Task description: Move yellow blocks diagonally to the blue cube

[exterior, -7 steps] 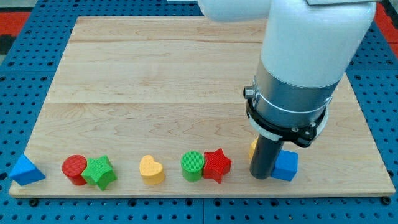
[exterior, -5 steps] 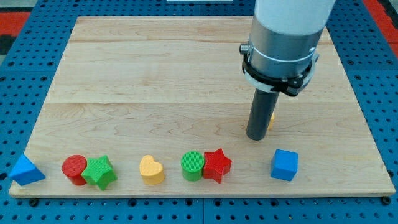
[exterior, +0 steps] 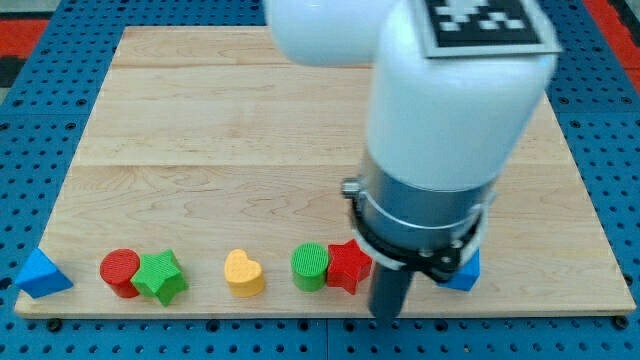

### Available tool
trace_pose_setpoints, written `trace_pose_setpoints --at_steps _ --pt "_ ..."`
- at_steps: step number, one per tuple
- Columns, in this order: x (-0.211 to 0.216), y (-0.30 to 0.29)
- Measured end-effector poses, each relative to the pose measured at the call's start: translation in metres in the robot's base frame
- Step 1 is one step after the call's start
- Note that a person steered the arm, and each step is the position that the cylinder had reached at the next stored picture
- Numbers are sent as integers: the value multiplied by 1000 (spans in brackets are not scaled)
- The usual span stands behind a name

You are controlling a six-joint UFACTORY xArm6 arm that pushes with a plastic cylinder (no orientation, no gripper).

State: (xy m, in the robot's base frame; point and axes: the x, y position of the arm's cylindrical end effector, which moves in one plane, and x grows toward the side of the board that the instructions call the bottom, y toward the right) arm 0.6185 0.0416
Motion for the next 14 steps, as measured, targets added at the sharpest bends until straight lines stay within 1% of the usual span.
trace_pose_setpoints --at_steps 2,3,4,5,6,7,9,10,11,12,13,14 --pt "0 -169" --pt "-16 -148" --pt "-16 -109" --pt "-29 -100" --pt "-68 -107" --pt "-86 -100" --pt "-137 0" --pt "-117 -13" --pt "-89 17" --pt "-100 83" --pt "-135 91" --pt "-158 46"
